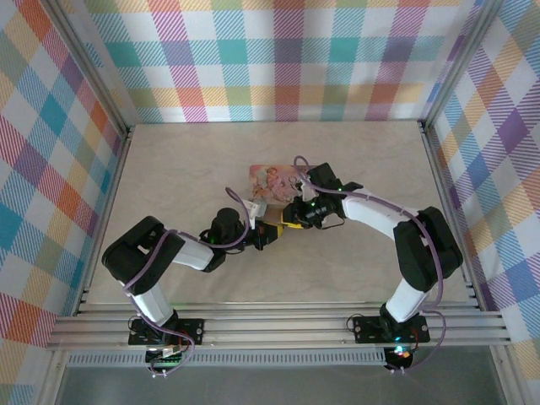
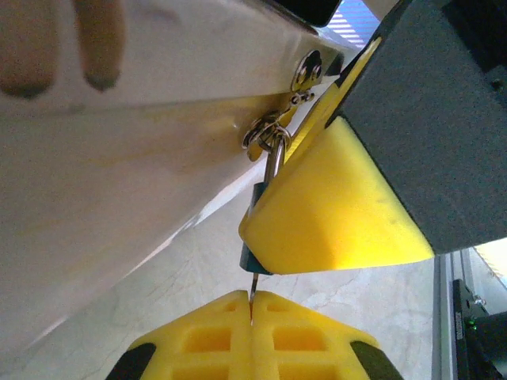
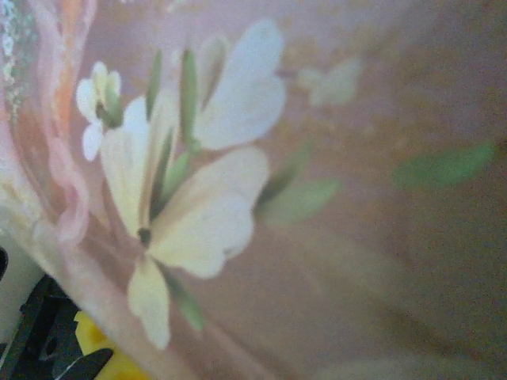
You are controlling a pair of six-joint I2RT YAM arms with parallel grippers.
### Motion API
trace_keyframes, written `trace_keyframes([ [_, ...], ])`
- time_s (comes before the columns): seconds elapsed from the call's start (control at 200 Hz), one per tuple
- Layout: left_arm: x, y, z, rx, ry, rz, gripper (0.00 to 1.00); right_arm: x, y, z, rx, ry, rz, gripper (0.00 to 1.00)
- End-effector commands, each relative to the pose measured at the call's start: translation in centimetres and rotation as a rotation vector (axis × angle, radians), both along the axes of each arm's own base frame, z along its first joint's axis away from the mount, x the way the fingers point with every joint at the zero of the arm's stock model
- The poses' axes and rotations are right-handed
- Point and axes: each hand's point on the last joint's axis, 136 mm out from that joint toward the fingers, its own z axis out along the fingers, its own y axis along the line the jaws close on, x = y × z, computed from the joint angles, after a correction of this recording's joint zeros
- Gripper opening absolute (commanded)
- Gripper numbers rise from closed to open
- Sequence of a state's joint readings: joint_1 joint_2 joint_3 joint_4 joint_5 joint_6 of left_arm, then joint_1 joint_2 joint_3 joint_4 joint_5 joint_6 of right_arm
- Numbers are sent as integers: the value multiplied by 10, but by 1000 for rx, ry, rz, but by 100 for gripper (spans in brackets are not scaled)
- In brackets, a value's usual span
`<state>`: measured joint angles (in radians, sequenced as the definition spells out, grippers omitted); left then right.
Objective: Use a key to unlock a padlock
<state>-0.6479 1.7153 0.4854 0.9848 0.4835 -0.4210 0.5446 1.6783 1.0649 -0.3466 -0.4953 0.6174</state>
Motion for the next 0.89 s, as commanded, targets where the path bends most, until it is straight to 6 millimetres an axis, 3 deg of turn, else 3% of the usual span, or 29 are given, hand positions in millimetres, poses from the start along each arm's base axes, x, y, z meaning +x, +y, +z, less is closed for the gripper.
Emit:
trace_keyframes([
  [0.0, -3, 2, -5, -26, 14, 26, 0, -26, -1, -18, 20, 169, -35, 18],
  [0.425, -5, 3, -30, -21, 76, 64, 0, -27, -6, -32, 11, 163, -93, 41],
  [0.625, -6, 3, -33, -9, 89, 78, 0, -20, -13, -21, 6, 103, -149, 49],
  [0.89, -9, 1, -37, 7, 110, 95, 0, -7, -29, -10, -9, -70, -377, 52],
])
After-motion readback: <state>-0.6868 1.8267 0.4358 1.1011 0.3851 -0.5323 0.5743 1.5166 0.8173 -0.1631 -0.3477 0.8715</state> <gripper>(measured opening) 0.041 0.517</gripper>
